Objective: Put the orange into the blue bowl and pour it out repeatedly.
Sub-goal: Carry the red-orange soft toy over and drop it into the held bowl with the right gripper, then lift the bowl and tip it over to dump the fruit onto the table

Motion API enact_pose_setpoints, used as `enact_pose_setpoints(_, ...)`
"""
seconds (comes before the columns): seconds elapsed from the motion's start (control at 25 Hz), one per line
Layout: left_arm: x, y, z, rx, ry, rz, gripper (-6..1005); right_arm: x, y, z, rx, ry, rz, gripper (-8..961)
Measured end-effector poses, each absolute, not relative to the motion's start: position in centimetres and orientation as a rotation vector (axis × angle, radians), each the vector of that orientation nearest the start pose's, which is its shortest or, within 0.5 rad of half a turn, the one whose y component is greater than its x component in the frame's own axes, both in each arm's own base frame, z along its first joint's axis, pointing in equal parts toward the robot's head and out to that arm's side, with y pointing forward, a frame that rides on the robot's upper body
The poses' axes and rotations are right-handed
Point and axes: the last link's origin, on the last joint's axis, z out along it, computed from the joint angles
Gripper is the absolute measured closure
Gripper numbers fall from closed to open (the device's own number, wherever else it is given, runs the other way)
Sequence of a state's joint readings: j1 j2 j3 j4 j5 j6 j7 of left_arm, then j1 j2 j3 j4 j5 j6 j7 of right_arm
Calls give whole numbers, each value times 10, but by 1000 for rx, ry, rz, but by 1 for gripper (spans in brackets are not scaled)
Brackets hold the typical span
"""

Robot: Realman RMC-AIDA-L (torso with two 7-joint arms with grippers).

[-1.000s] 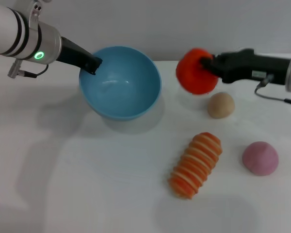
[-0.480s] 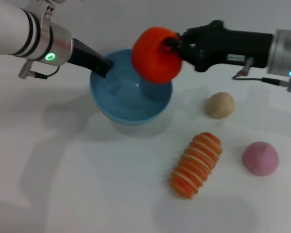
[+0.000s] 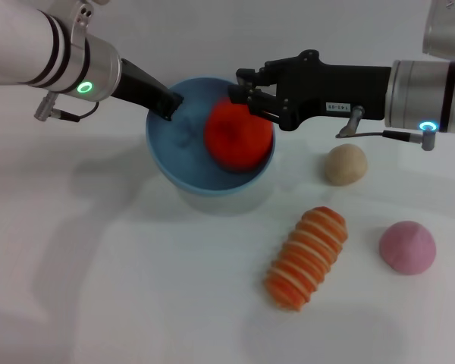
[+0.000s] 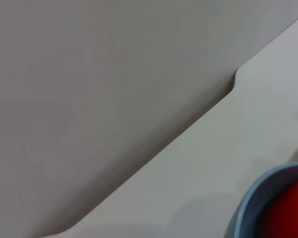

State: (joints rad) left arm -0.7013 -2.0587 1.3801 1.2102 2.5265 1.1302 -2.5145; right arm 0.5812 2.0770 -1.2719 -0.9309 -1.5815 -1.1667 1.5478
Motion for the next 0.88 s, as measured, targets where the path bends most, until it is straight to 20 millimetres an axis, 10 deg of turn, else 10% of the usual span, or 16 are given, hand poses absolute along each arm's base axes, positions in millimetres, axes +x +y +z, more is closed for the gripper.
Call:
enact_pose_setpoints(0.4,-149,423,-2,-2437,-679,123,1000,157,389,-3,-2539,227,804,577)
enact_pose_setpoints(0.88,-148,428,-1,-2400,-537,104,999,254,364,31,-2093,258,850,434)
